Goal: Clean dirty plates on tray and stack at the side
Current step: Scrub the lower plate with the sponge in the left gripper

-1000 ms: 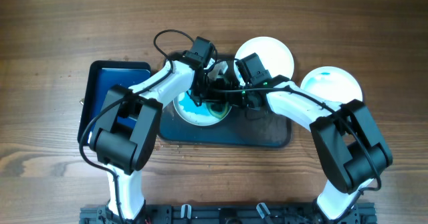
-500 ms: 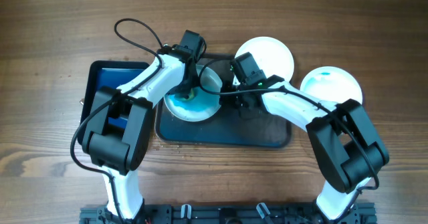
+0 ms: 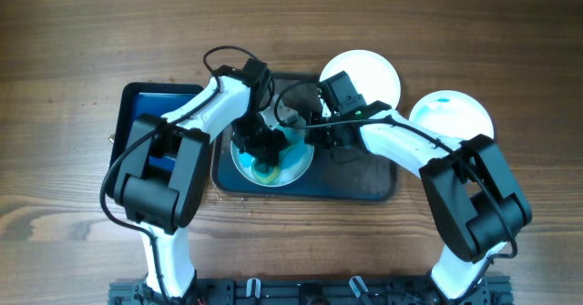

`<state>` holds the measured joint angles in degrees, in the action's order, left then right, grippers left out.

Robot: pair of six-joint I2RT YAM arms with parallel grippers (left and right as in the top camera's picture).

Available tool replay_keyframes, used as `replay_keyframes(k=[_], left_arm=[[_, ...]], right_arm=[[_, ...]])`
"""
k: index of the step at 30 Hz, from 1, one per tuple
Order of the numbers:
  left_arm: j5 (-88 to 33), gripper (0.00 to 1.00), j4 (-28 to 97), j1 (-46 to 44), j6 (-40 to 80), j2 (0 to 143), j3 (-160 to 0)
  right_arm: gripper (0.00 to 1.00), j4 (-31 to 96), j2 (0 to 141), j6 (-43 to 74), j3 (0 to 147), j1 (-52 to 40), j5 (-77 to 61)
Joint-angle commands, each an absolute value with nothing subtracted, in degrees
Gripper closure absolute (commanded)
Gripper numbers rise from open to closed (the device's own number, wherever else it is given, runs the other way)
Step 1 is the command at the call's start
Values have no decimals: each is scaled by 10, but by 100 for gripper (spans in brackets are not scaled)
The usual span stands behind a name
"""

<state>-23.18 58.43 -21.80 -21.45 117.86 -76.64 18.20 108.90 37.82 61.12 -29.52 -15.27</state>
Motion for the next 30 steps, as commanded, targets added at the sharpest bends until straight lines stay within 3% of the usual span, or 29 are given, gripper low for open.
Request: replay_keyframes(k=[1,6,10,15,21,30], left_arm=[[-312,96,515,-265,-253,1212,-749],[-296,96,437,-275,-211,1212,-749],[-97,96,381,-274,37,1212,-749],[154,96,442,-274,325,1212,-749],[270,96,497,-274,577,1212,-749],[396,96,491,-274,637,1212,-749]], right_arm=[[96,180,1103,405,600,-300,-156],[96,180,1103,405,600,-300,-156],[96,180,1103,405,600,-300,-156],[96,180,1103,405,600,-300,-156],[96,180,1103,405,600,-300,-156],[96,179,1103,406,600,-300,-156]])
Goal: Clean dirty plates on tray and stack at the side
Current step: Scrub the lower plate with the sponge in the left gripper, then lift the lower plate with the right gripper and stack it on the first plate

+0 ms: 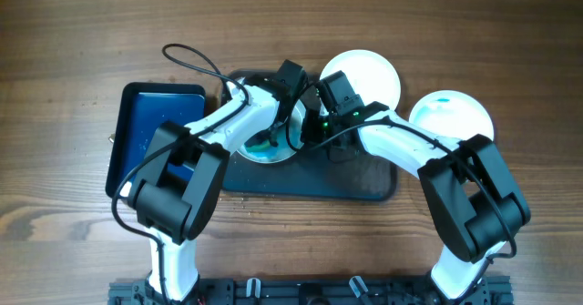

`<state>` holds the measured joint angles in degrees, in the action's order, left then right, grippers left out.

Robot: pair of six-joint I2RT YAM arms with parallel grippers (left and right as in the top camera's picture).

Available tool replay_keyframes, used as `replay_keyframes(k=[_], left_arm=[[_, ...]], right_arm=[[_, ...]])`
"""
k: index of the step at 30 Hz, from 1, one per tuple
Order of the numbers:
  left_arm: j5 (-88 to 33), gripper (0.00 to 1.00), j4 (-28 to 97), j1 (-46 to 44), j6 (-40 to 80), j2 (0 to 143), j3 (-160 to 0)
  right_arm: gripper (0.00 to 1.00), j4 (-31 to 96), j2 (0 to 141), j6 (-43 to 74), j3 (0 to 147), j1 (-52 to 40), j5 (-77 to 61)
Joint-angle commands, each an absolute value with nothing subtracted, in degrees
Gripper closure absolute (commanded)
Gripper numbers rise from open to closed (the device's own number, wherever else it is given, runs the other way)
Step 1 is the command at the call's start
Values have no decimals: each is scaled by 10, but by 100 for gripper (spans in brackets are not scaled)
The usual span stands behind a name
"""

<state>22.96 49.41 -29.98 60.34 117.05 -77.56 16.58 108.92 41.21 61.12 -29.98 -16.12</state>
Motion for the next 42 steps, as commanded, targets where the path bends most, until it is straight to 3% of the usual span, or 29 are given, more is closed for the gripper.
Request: replay_keyframes(k=[1,7,12,17,23,26,31,42], left_arm=[[411,96,489,-274,637,1212,-749],[423,96,489,-282,627,1211,-768],[420,96,489,-309,488,1202,-816],[280,96,489,-293,402,1151,-878],[224,96,514,-219,385,1056,-886],[101,96,538,-165,297,1035,-886],[54,96,568,-127,287,1041,-879],[53,96,566,-128,287,1041,-861]], right_arm=[[96,179,1103,406,600,-300,-156],[96,178,1103,407,600,-300,-156],[96,178,1103,406,600,-300,-156],[96,180,1103,403,600,-300,-155],[96,172,1098,372,601,-300,-180],[96,174,1062,333,601,-303,-177],[96,245,974,289,601,-335,-20],[96,303,871,171,601,-533,565]])
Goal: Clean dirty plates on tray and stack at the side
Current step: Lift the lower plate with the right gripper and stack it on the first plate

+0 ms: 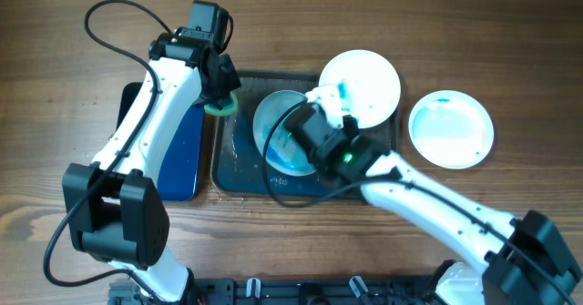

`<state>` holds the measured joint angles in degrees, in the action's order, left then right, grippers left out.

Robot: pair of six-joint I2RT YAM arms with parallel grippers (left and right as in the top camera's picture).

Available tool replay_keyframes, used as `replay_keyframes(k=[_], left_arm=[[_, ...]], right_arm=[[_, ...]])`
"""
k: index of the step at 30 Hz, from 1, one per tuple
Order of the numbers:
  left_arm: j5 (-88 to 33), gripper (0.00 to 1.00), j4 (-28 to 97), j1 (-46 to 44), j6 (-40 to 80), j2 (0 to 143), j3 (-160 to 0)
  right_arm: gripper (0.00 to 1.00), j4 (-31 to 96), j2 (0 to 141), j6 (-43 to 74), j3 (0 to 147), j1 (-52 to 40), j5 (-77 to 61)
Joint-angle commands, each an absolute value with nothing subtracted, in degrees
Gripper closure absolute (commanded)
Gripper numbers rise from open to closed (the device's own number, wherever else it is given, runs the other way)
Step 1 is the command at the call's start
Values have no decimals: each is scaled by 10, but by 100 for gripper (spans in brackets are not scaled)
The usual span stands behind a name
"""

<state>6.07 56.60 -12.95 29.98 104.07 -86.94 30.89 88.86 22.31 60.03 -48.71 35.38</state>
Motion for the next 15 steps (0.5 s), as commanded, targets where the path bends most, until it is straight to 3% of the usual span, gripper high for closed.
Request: replay_keyframes(k=[1,6,15], left_arm=[[53,96,566,-128,288,1041,-861],[53,96,566,-128,289,1041,-861],[53,96,566,-127,289,1041,-861]], right_arm=[[95,297,871,151,601,-552,609],[96,187,871,3,601,-633,806],[96,-37,871,-200,601,-651,867]])
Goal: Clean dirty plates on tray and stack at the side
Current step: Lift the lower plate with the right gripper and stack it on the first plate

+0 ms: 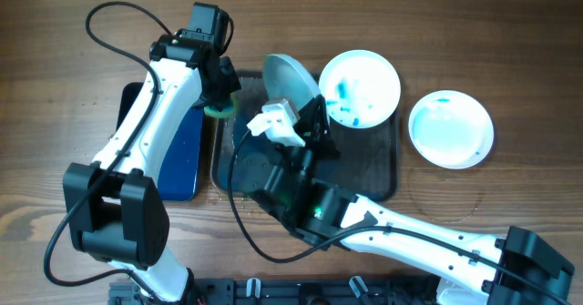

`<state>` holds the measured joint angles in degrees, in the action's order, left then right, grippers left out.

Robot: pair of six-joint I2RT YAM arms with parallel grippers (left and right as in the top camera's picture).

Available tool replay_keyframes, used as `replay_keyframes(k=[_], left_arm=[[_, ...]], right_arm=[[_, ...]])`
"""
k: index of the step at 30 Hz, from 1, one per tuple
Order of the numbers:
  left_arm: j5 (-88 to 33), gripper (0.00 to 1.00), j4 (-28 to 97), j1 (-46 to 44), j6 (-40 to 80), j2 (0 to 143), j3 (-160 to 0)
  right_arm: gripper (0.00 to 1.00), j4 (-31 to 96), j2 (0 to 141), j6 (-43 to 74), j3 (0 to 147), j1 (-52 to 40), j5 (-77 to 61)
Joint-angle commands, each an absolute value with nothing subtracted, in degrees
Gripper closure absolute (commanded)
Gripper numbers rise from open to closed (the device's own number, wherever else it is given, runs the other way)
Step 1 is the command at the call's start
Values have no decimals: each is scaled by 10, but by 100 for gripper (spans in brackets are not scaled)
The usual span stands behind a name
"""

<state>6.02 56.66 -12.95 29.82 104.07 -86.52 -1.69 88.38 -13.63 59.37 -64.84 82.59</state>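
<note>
My right gripper point(308, 114) is shut on the rim of a plate point(288, 76), holding it lifted and steeply tilted over the back edge of the dark tray point(364, 179). A white plate point(361, 88) streaked with blue lies on the tray's back right. Another white plate point(451, 128) with a faint blue smear rests on the table to the right of the tray. My left gripper point(219, 103) is shut on a green-yellow sponge point(219, 109) at the tray's left edge.
A blue basin point(178, 155) sits left of the dark tray, partly under my left arm. My raised right arm covers much of the tray's middle and front. Bare wooden table point(510, 41) surrounds everything.
The plate in my right gripper has gone from nearly flat over the tray's middle to steeply tilted at the tray's back edge. My right arm has risen closer to the camera. The left arm has not moved.
First the sponge in my left gripper was inside the blue-stained plate on the tray while my right gripper held its rim. Then the sponge was further back in that plate. Later the left arm stood off to the left, and my right gripper held the plate lifted, now tilted.
</note>
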Motion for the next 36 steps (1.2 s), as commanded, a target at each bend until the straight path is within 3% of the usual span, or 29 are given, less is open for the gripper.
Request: replay_keyframes(k=[1,6,11,14,18,21,23,25,28,31,36], left_arm=[[53,96,566,-127,289,1041,-861],[53,96,566,-127,289,1041,-861],[53,96,566,-127,289,1041,-861],[53,96,566,-127,289,1041,-861],[53,96,566,-127,289,1041,-861],[53,96,566,-127,289,1041,-861],[53,96,566,-127,289,1041,-861],[53,96,566,-127,289,1041,-861],[53,96,566,-127,289,1041,-861],[53,96,566,-128,289,1041,-861],[53,96,566,-127,289,1041,-861]], right_arm=[[96,-43,871,-209,601,-651,867],[96,-45,872,-198,597,-650,866],[96,-23,872,-113,563,-650,824],[96,20,872,-22,538,-648,730],[96,121,863,193,539,-617,559],[96,173,829,286,556,-562,390],[96,189,796,291,560,-501,265],[96,218,749,291,560,-384,89],[96,283,710,306,560,-198,-52],[96,332,709,306,560,-60,-58],[96,370,761,321,540,119,50]])
